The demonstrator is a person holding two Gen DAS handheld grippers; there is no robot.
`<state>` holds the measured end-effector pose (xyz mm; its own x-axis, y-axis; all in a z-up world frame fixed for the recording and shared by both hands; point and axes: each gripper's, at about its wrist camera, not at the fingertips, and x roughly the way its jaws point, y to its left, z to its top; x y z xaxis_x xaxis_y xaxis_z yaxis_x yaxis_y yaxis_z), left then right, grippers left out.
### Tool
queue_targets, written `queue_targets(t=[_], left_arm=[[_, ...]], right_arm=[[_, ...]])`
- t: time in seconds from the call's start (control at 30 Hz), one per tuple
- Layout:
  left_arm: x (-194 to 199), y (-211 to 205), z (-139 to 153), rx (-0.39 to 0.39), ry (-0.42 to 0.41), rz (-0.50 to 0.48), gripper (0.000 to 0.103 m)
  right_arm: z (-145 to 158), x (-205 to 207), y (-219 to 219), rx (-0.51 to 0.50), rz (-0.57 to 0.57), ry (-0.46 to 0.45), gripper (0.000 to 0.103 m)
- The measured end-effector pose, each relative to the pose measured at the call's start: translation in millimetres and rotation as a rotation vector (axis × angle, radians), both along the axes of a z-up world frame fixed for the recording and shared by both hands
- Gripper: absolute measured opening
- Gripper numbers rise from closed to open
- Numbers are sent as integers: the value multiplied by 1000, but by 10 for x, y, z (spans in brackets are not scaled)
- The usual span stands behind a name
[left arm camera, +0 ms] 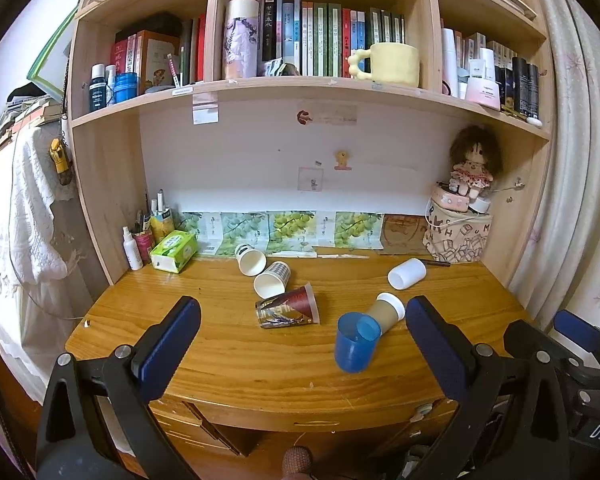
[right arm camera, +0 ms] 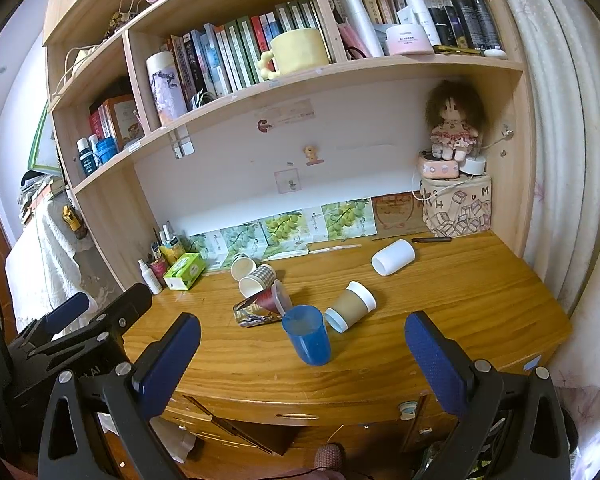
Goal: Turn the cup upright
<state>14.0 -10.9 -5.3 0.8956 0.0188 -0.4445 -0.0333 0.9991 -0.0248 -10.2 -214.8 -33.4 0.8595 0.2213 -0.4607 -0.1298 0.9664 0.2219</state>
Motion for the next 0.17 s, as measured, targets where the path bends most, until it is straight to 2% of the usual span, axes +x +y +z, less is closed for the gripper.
queue_targets(t=[0.17], left_arm=[[-20,-3,-18,-3,3,4,103]], right_arm=[[-16,-8,2,2,0,5,102]])
